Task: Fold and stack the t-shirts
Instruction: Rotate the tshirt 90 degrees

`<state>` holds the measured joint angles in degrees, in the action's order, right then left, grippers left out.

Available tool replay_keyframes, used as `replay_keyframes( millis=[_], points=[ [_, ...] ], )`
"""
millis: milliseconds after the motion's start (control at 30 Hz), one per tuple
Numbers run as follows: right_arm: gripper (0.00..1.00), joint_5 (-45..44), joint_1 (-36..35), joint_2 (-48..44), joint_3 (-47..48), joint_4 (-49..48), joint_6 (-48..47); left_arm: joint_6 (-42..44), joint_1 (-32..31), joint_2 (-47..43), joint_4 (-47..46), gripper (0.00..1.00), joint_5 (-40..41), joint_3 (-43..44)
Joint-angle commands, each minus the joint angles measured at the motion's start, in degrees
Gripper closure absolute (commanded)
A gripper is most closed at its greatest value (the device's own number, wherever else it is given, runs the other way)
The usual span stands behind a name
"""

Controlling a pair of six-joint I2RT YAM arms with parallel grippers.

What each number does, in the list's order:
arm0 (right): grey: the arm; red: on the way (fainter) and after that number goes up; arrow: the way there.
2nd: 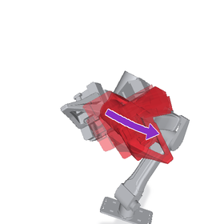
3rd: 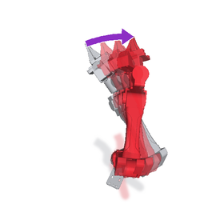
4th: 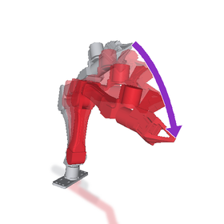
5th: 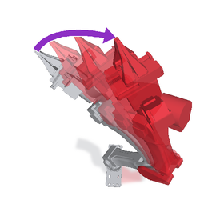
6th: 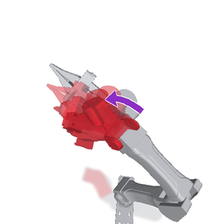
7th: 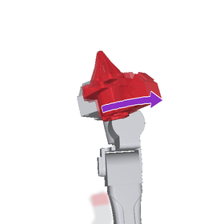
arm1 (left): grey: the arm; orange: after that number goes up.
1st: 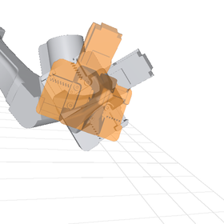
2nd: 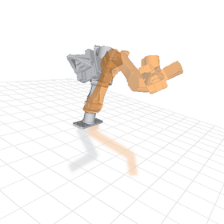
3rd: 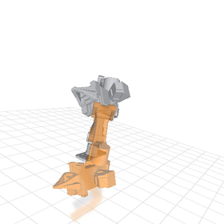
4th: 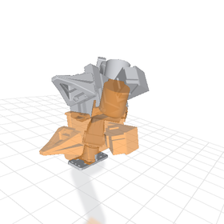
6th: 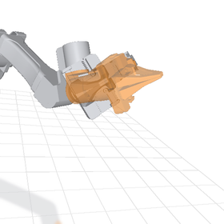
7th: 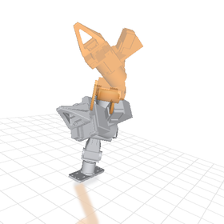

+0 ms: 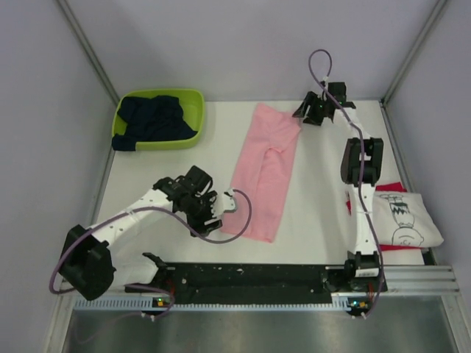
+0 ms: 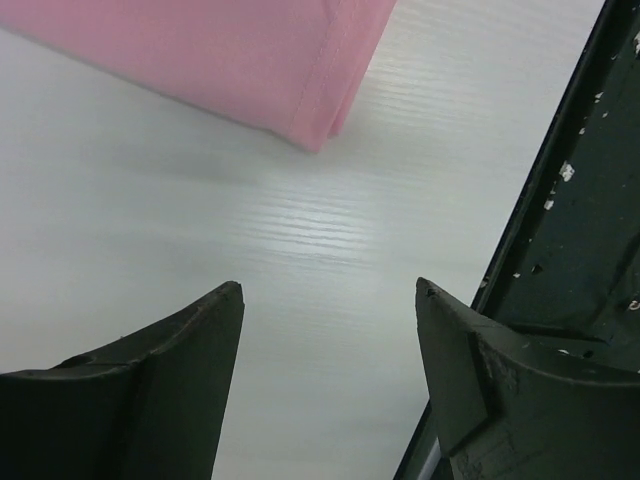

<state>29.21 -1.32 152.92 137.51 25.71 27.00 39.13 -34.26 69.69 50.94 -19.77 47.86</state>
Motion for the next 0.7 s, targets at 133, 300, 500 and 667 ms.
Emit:
replay_keyframes(
  millis=[133,300,500,667],
  points=[
    [0.28,-3.13,1.86,-41.24,-34.88,-4.51,-24.42,11.3,-5.64,9.4,-9.7,0.23,4.66,4.7],
    [0.28,18.46,-6.22,-66.66,-63.98,-6.91,-52.95,21.06,-5.38,11.96,-15.51,0.23,-2.19,2.16],
    [0.18,25.84,-19.74,-90.31,-91.0,-6.91,-69.29,24.94,-5.2,13.36,-21.05,0.25,-2.65,-3.2],
    [0.24,22.48,-32.13,-94.82,-98.56,6.44,-83.14,25.12,-5.2,13.72,-22.28,0.39,-3.26,-5.23]
  ],
)
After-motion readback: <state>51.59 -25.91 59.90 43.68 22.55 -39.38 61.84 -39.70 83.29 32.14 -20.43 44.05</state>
